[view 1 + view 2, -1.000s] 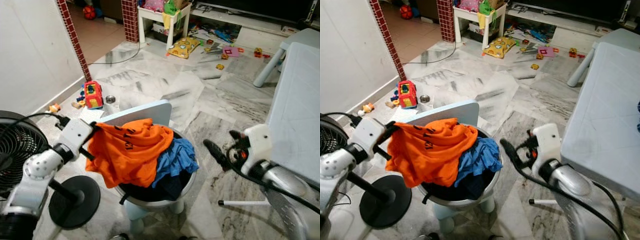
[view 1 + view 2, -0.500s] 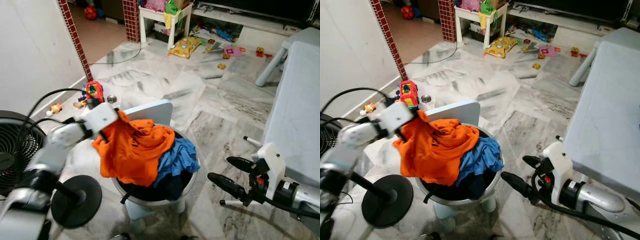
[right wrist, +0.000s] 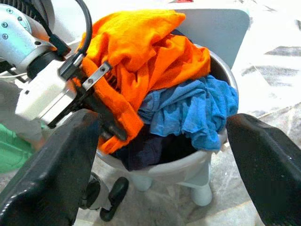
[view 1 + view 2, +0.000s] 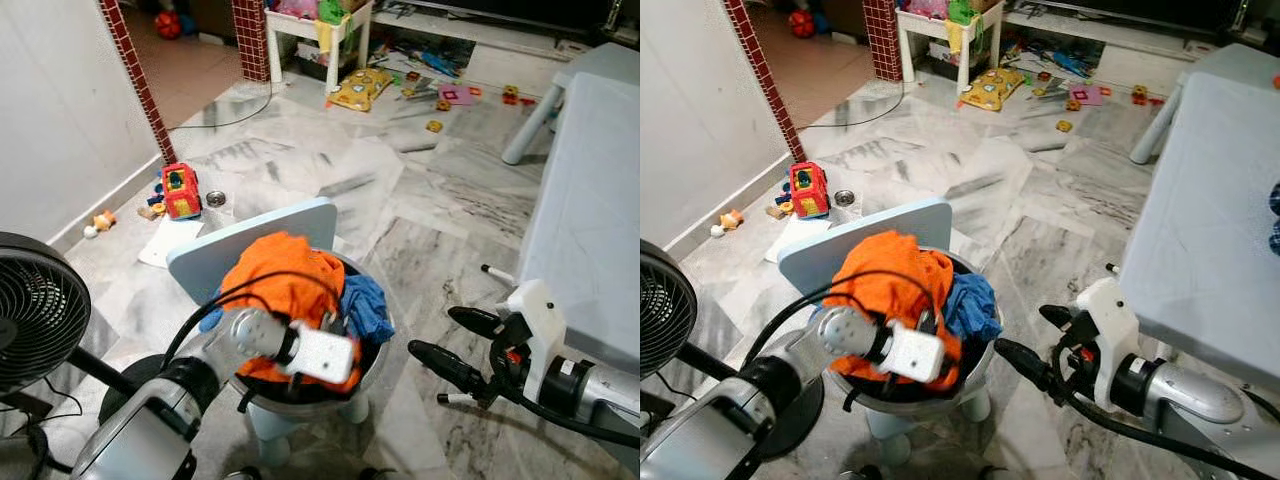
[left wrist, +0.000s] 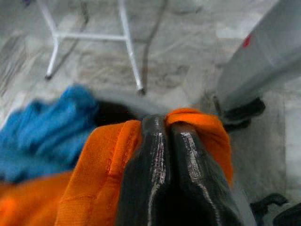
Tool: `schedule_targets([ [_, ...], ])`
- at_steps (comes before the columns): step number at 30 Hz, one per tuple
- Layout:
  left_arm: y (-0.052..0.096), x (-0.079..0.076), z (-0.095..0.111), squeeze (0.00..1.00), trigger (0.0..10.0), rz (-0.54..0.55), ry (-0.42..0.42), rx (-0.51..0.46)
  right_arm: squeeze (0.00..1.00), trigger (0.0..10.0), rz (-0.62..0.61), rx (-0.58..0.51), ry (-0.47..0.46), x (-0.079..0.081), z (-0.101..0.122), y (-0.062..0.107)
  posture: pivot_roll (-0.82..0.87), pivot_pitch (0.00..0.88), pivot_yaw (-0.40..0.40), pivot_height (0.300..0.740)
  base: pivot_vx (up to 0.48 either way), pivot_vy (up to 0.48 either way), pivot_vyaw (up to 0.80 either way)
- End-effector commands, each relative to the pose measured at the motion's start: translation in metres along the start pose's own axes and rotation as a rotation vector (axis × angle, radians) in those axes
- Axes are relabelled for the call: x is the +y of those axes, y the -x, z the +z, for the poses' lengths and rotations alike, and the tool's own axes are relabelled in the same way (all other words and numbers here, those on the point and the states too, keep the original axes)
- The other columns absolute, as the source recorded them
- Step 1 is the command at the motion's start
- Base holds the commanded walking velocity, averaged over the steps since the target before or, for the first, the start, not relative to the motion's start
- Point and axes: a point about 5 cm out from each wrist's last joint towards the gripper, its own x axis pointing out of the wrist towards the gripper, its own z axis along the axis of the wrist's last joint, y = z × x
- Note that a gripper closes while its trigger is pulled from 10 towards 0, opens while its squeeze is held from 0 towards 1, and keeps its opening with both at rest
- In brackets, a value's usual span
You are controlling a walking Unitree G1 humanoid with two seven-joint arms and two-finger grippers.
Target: Hang hanger
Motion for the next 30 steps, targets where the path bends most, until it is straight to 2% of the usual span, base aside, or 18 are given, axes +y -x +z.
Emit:
schedule_targets([
  [1, 0.008, 0.007, -0.007, 0.0, 3.5, 0.06, 0.028, 0.034, 0.0, 10.0, 0.002, 0.009, 0.021, 0.003, 0.002, 0.001, -0.28, 0.189, 0.021, 0.74, 0.0, 0.0, 0.0],
  [2, 0.016, 0.012, -0.014, 0.0, 4.7, 0.125, 0.065, 0.059, 0.0, 10.0, -0.008, 0.011, 0.023, 0.003, 0.002, 0.0, -0.27, 0.187, 0.019, 0.74, 0.0, 0.0, 0.0],
  [3, 0.016, 0.012, -0.014, 0.0, 4.7, 0.125, 0.065, 0.059, 0.0, 10.0, -0.008, 0.011, 0.023, 0.003, 0.002, 0.0, -0.27, 0.187, 0.019, 0.74, 0.0, 0.0, 0.0],
  [4, 0.025, 0.016, -0.024, 0.0, 10.0, 0.203, 0.103, 0.117, 0.0, 10.0, -0.018, 0.008, 0.023, 0.001, 0.002, -0.002, -0.26, 0.185, 0.016, 0.74, 0.0, 0.0, 0.0],
  [7, 0.037, 0.023, -0.032, 0.0, 10.0, 0.317, 0.137, 0.162, 0.0, 10.0, -0.023, 0.003, 0.033, -0.001, 0.003, -0.005, -0.26, 0.182, 0.012, 0.74, 0.0, 0.0, 0.0],
  [8, 0.044, 0.029, -0.034, 1.0, 10.0, 0.397, 0.162, 0.155, 0.0, 10.0, -0.028, -0.001, 0.039, -0.001, 0.004, -0.007, -0.26, 0.182, 0.012, 0.74, 0.0, 0.0, 0.0],
  [9, 0.044, 0.029, -0.034, 1.0, 10.0, 0.397, 0.162, 0.155, 0.0, 10.0, -0.028, -0.001, 0.039, -0.001, 0.004, -0.007, -0.26, 0.182, 0.012, 0.74, 0.0, 0.0, 0.0],
  [10, 0.049, 0.032, -0.035, 1.0, 10.0, 0.451, 0.18, 0.149, 0.0, 10.0, -0.032, -0.004, 0.043, -0.002, 0.004, -0.008, -0.25, 0.178, 0.008, 0.74, 0.0, 0.0, 0.0],
  [11, 0.064, 0.048, -0.033, 1.0, 10.0, 0.647, 0.255, 0.079, 0.0, 10.0, -0.055, -0.013, 0.052, -0.005, 0.006, -0.011, -0.24, 0.177, 0.008, 0.74, 0.0, 0.0, 0.0],
  [12, 0.071, 0.057, -0.03, 1.0, 10.0, 0.747, 0.31, 0.026, 0.0, 10.0, -0.066, -0.019, 0.053, -0.006, 0.006, -0.012, -0.24, 0.177, 0.008, 0.74, 0.0, 0.0, 0.0],
  [14, 0.08, 0.066, -0.027, 1.0, 10.0, 0.859, 0.382, -0.061, 0.0, 10.0, -0.085, -0.024, 0.058, -0.008, 0.007, -0.014, -0.24, 0.176, 0.006, 0.74, 0.0, 0.0, 0.0],
  [16, 0.086, 0.072, -0.023, 1.0, 10.0, 0.921, 0.408, -0.115, 0.0, 10.0, -0.105, -0.028, 0.07, -0.01, 0.007, -0.016, -0.24, 0.176, 0.006, 0.74, 0.0, 0.0, 0.0],
  [18, 0.085, 0.071, -0.02, 1.0, 10.0, 0.905, 0.465, -0.182, 0.0, 10.0, -0.112, -0.037, 0.067, -0.011, 0.008, -0.02, -0.21, 0.171, 0.006, 0.74, 0.0, 0.0, 0.0],
  [20, 0.084, 0.071, -0.019, 1.0, 10.0, 0.898, 0.489, -0.208, 0.0, 10.0, -0.115, -0.041, 0.068, -0.011, 0.008, -0.021, -0.21, 0.171, 0.006, 0.74, 0.0, 0.0, 0.0],
  [22, 0.079, 0.066, -0.016, 1.0, 10.0, 0.844, 0.559, -0.271, 0.0, 10.0, -0.13, -0.046, 0.085, -0.014, 0.01, -0.025, -0.2, 0.17, 0.006, 0.74, 0.0, 0.0, 0.0],
  [27, 0.082, 0.066, -0.011, 1.0, 10.0, 0.815, 0.585, -0.295, 0.0, 10.0, -0.139, -0.055, 0.088, -0.015, 0.01, -0.027, -0.2, 0.167, 0.008, 0.74, 0.0, 0.0, 0.0],
  [29, 0.083, 0.059, -0.006, 1.0, 10.0, 0.701, 0.594, -0.264, 0.0, 10.0, -0.143, -0.058, 0.094, -0.016, 0.011, -0.028, -0.2, 0.166, 0.008, 0.74, 0.0, 0.0, 0.0],
  [30, 0.083, 0.057, -0.007, 1.0, 10.0, 0.686, 0.591, -0.242, 0.0, 10.0, -0.144, -0.058, 0.096, -0.016, 0.011, -0.029, -0.2, 0.166, 0.009, 0.74, 0.0, 0.0, 0.0],
])
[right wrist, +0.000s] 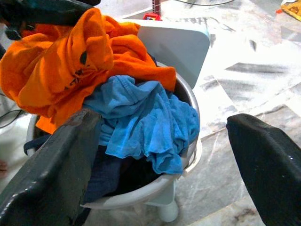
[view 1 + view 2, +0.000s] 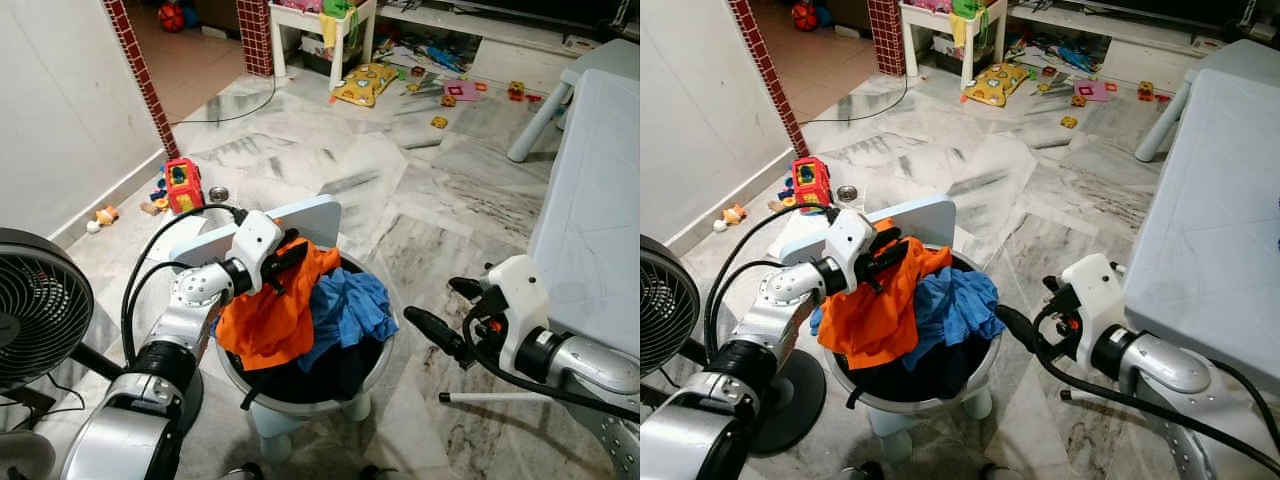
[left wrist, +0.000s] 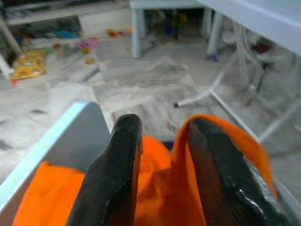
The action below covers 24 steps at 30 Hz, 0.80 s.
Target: Hang hanger
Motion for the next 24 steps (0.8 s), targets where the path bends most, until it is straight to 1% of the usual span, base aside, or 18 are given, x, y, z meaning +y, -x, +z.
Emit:
schedule_targets([
  [1, 0.004, -0.003, -0.003, 1.0, 10.0, -0.041, 0.002, 0.07, 0.0, 10.0, -0.008, -0.003, 0.007, -0.001, 0.0, -0.001, -0.2, 0.166, 0.009, 0.74, 0.0, 0.0, 0.0],
  [2, 0.004, -0.003, -0.003, 1.0, 10.0, -0.041, 0.002, 0.07, 0.0, 10.0, -0.008, -0.003, 0.007, -0.001, 0.0, -0.001, -0.2, 0.166, 0.009, 0.74, 0.0, 0.0, 0.0],
  [3, 0.011, -0.001, -0.008, 1.0, 10.0, -0.037, 0.074, 0.16, 0.0, 10.0, -0.009, -0.004, 0.008, -0.002, 0.0, -0.001, -0.2, 0.164, 0.01, 0.74, 0.0, 0.0, 0.0],
  [4, 0.018, 0.001, -0.011, 1.0, 10.0, -0.004, 0.122, 0.218, 0.0, 10.0, -0.01, -0.005, 0.01, -0.002, 0.0, -0.002, -0.19, 0.164, 0.01, 0.74, 0.0, 0.0, 0.0],
  [5, 0.018, 0.001, -0.011, 1.0, 10.0, -0.004, 0.122, 0.218, 0.0, 10.0, -0.01, -0.005, 0.01, -0.002, 0.0, -0.002, -0.19, 0.164, 0.01, 0.74, 0.0, 0.0, 0.0],
  [6, 0.024, 0.003, -0.012, 1.0, 10.0, 0.011, 0.112, 0.243, 0.0, 10.0, -0.009, -0.006, 0.011, -0.002, 0.0, -0.003, -0.19, 0.162, 0.011, 0.74, 0.0, 0.0, 0.0],
  [7, 0.024, 0.003, -0.012, 1.0, 10.0, 0.011, 0.112, 0.243, 0.0, 10.0, -0.009, -0.006, 0.011, -0.002, 0.0, -0.003, -0.19, 0.162, 0.011, 0.74, 0.0, 0.0, 0.0],
  [10, 0.041, 0.004, -0.015, 1.0, 10.0, 0.012, 0.035, 0.288, 0.0, 10.0, -0.006, -0.006, 0.011, -0.002, 0.0, -0.004, -0.18, 0.16, 0.012, 0.74, 0.0, 0.0, 0.0],
  [11, 0.041, 0.004, -0.015, 1.0, 10.0, 0.012, 0.035, 0.288, 0.0, 10.0, -0.006, -0.006, 0.011, -0.002, 0.0, -0.004, -0.18, 0.16, 0.012, 0.74, 0.0, 0.0, 0.0],
  [12, 0.048, 0.003, -0.017, 1.0, 10.0, 0.01, 0.007, 0.31, 0.0, 10.0, -0.005, -0.007, 0.012, -0.002, 0.0, -0.005, -0.17, 0.158, 0.011, 0.74, 0.0, 0.0, 0.0],
  [13, 0.064, -0.001, -0.021, 1.0, 10.0, -0.001, -0.05, 0.381, 0.0, 10.0, -0.002, -0.01, 0.011, -0.002, -0.001, -0.008, -0.16, 0.157, 0.008, 0.74, 0.0, 0.0, 0.0],
  [15, 0.069, -0.002, -0.022, 1.0, 10.0, 0.009, -0.05, 0.398, 0.0, 10.0, 0.002, -0.012, 0.013, -0.001, -0.001, -0.01, -0.15, 0.156, 0.006, 0.74, 0.0, 0.0, 0.0],
  [16, 0.072, -0.003, -0.02, 1.0, 10.0, 0.031, -0.015, 0.391, 0.0, 10.0, 0.007, -0.014, 0.015, 0.0, -0.001, -0.011, -0.15, 0.156, 0.006, 0.74, 0.0, 0.0, 0.0],
  [18, 0.075, -0.003, -0.015, 1.0, 10.0, 0.077, 0.012, 0.359, 0.0, 10.0, 0.016, -0.017, 0.016, 0.001, -0.001, -0.014, -0.14, 0.154, 0.001, 0.74, 0.0, 0.0, 0.0],
  [19, 0.077, -0.001, -0.009, 1.0, 10.0, 0.128, 0.033, 0.328, 0.0, 10.0, 0.021, -0.018, 0.016, 0.002, -0.001, -0.016, -0.14, 0.154, -0.001, 0.74, 0.0, 0.0, 0.0],
  [21, 0.08, -0.001, 0.003, 1.0, 10.0, 0.221, 0.047, 0.237, 0.0, 10.0, 0.029, -0.021, 0.019, 0.004, 0.0, -0.017, -0.14, 0.153, -0.001, 0.74, 0.0, 0.0, 0.0],
  [23, 0.085, 0.0, 0.006, 1.0, 10.0, 0.298, 0.076, 0.2, 0.0, 10.0, 0.032, -0.022, 0.02, 0.004, -0.001, -0.018, -0.12, 0.15, -0.003, 0.74, 0.0, 0.0, 0.0],
  [24, 0.088, -0.002, 0.006, 1.0, 10.0, 0.338, 0.059, 0.181, 0.0, 10.0, 0.032, -0.022, 0.02, 0.004, -0.001, -0.019, -0.12, 0.15, -0.004, 0.74, 0.0, 0.0, 0.0],
])
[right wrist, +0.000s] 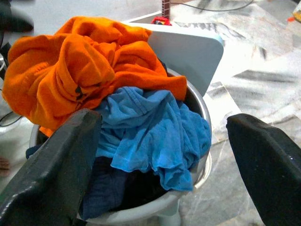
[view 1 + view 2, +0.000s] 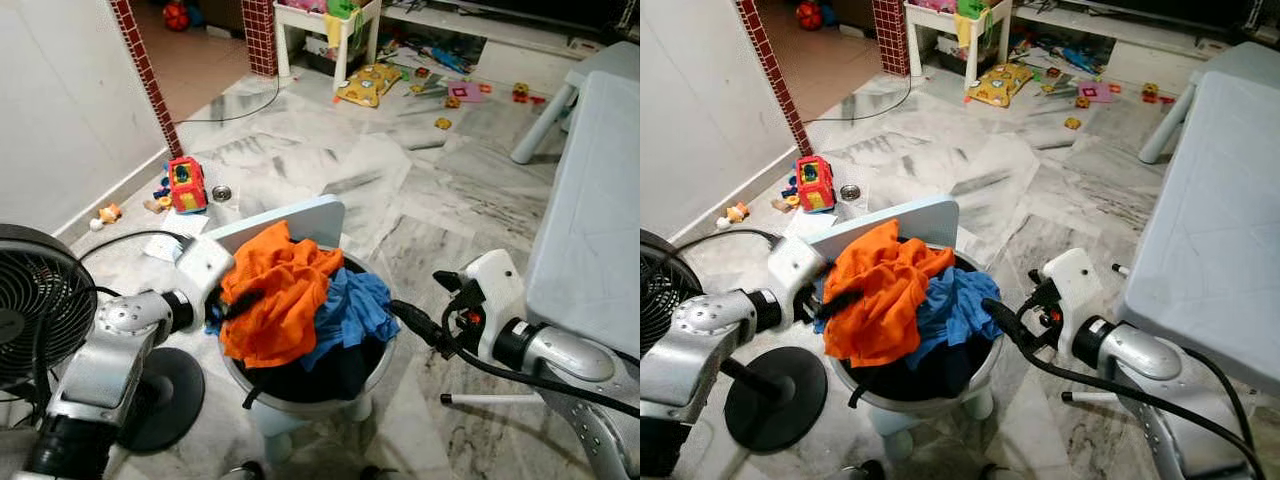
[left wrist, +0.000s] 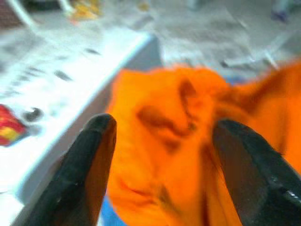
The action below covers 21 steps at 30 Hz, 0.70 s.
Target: Hang hanger
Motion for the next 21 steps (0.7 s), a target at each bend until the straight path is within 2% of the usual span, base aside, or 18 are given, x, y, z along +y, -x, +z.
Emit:
schedule_targets([
  [1, 0.006, 0.002, -0.002, 1.0, 10.0, 0.052, 0.009, -0.009, 0.0, 10.0, 0.003, -0.002, 0.001, 0.0, -0.001, -0.001, -0.12, 0.15, -0.004, 0.74, 0.0, 0.0, 0.0],
  [3, 0.015, -0.005, -0.004, 1.0, 10.0, 0.091, 0.015, -0.056, 0.0, 10.0, 0.004, -0.004, 0.001, 0.0, -0.002, -0.003, -0.11, 0.15, -0.005, 0.74, 0.0, 0.0, 0.0],
  [6, 0.021, -0.018, -0.009, 1.0, 10.0, 0.1, 0.002, -0.066, 0.0, 10.0, 0.01, -0.009, 0.001, 0.001, -0.002, -0.006, -0.1, 0.147, -0.01, 0.74, 0.0, 0.0, 0.0],
  [9, 0.022, -0.038, -0.016, 1.0, 10.0, 0.153, 0.059, -0.091, 0.0, 10.0, 0.022, -0.023, 0.008, 0.004, 0.001, -0.013, -0.09, 0.142, -0.015, 0.74, 0.0, 0.0, 0.0],
  [11, 0.024, -0.045, -0.017, 1.0, 10.0, 0.218, 0.103, -0.136, 0.0, 10.0, 0.034, -0.031, 0.01, 0.006, 0.002, -0.016, -0.09, 0.136, -0.018, 0.74, 0.0, 0.0, 0.0],
  [14, 0.028, -0.051, -0.021, 1.0, 10.0, 0.236, 0.141, -0.157, 0.0, 10.0, 0.042, -0.035, 0.01, 0.008, 0.002, -0.017, -0.09, 0.136, -0.019, 0.74, 0.0, 0.0, 0.0],
  [16, 0.035, -0.061, -0.032, 1.0, 10.0, 0.24, 0.144, -0.139, 0.0, 10.0, 0.058, -0.029, 0.011, 0.009, 0.0, -0.018, -0.08, 0.134, -0.023, 0.74, 0.0, 0.0, 0.0],
  [18, 0.042, -0.073, -0.042, 1.0, 10.0, 0.213, 0.065, -0.102, 0.0, 10.0, 0.062, -0.025, 0.014, 0.01, -0.001, -0.019, -0.08, 0.133, -0.028, 0.74, 0.0, 0.0, 0.0],
  [21, 0.043, -0.085, -0.047, 1.0, 10.0, 0.16, -0.024, -0.087, 0.0, 10.0, 0.062, -0.025, 0.018, 0.009, -0.002, -0.02, -0.08, 0.13, -0.032, 0.74, 0.0, 0.0, 0.0],
])
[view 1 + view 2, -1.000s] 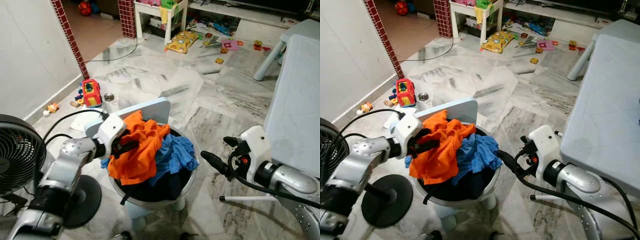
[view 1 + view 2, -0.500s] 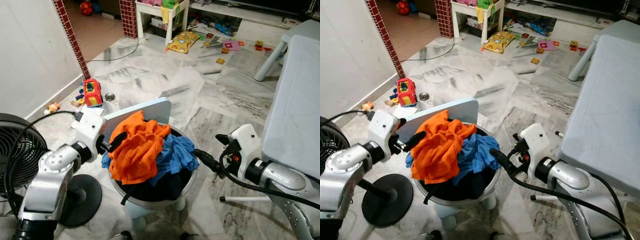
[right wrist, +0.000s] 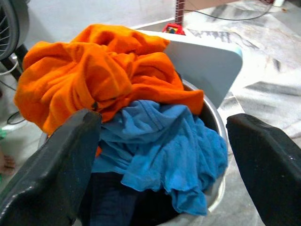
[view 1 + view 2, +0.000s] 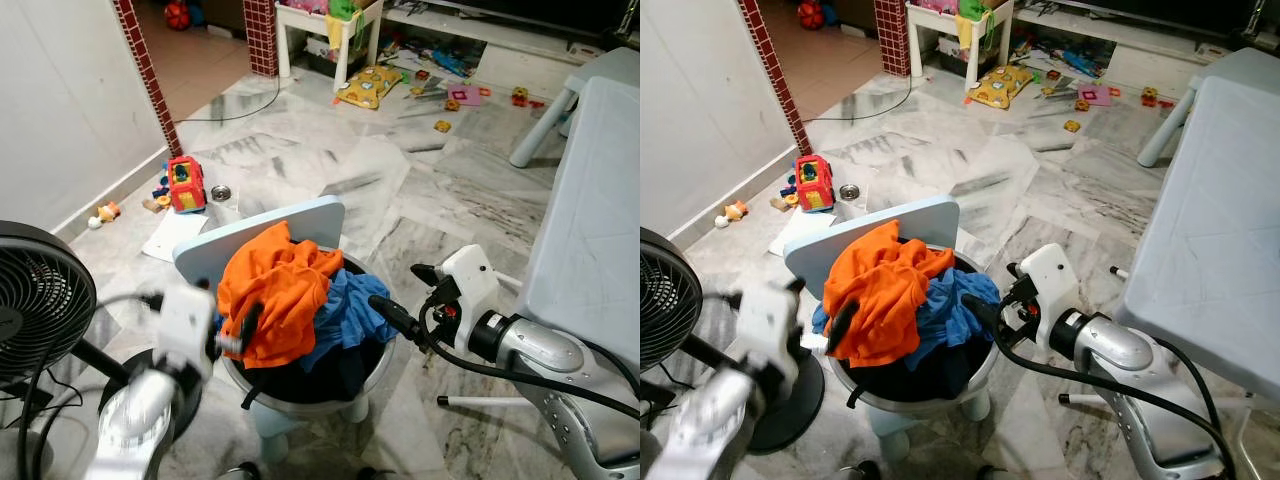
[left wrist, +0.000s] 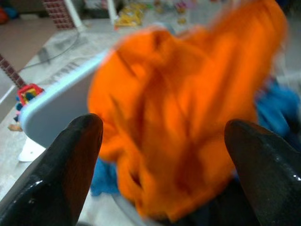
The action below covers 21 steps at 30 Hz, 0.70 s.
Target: Hang hanger
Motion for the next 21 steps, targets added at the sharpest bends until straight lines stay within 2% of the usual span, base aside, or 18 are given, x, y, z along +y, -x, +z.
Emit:
schedule_targets([
  [1, -0.003, -0.008, 0.006, 1.0, 10.0, -0.04, -0.098, -0.045, 0.0, 10.0, 0.012, -0.002, 0.011, 0.001, 0.0, -0.003, -0.08, 0.129, -0.035, 0.74, 0.0, 0.0, 0.0],
  [5, -0.005, -0.015, 0.005, 1.0, 10.0, -0.076, -0.124, -0.049, 0.0, 10.0, 0.021, -0.004, 0.029, 0.002, 0.002, -0.005, -0.08, 0.124, -0.037, 0.74, 0.0, 0.0, 0.0],
  [8, -0.007, -0.017, 0.005, 1.0, 10.0, -0.08, -0.115, -0.042, 0.0, 10.0, 0.025, -0.006, 0.035, 0.002, 0.003, -0.007, -0.08, 0.122, -0.04, 0.74, 0.0, 0.0, 0.0],
  [12, -0.014, -0.009, 0.005, 1.0, 10.0, -0.033, -0.068, -0.044, 0.0, 10.0, 0.027, -0.009, 0.039, 0.001, 0.003, -0.008, -0.09, 0.122, -0.041, 0.74, 0.0, 0.0, 0.0],
  [14, -0.023, -0.003, 0.008, 1.0, 10.0, -0.005, -0.038, -0.048, 0.0, 10.0, 0.029, -0.01, 0.043, 0.002, 0.003, -0.008, -0.09, 0.121, -0.045, 0.74, 0.0, 0.0, 0.0],
  [15, -0.03, 0.001, 0.011, 0.15, 10.0, -0.014, -0.04, -0.06, 0.0, 10.0, 0.033, -0.01, 0.045, 0.003, 0.003, -0.009, -0.09, 0.12, -0.046, 0.74, 0.0, 0.0, 0.0],
  [16, -0.03, 0.001, 0.011, 0.15, 10.0, -0.014, -0.04, -0.06, 0.0, 10.0, 0.033, -0.01, 0.045, 0.003, 0.003, -0.009, -0.09, 0.12, -0.046, 0.74, 0.0, 0.0, 0.0],
  [17, -0.041, 0.007, 0.016, 0.11, 10.0, -0.014, -0.047, -0.072, 0.0, 10.0, 0.038, -0.011, 0.048, 0.004, 0.003, -0.01, -0.09, 0.118, -0.047, 0.74, 0.0, 0.0, 0.0],
  [18, -0.047, 0.01, 0.019, 0.0, 10.0, -0.013, -0.045, -0.078, 0.0, 10.0, 0.039, -0.011, 0.049, 0.005, 0.003, -0.01, -0.09, 0.117, -0.046, 0.74, 0.0, 0.0, 0.0],
  [21, -0.057, 0.016, 0.024, 0.0, 10.0, -0.01, -0.033, -0.08, 0.0, 10.0, 0.041, -0.011, 0.06, 0.005, 0.003, -0.01, -0.1, 0.118, -0.046, 0.74, 0.0, 0.0, 0.0],
])
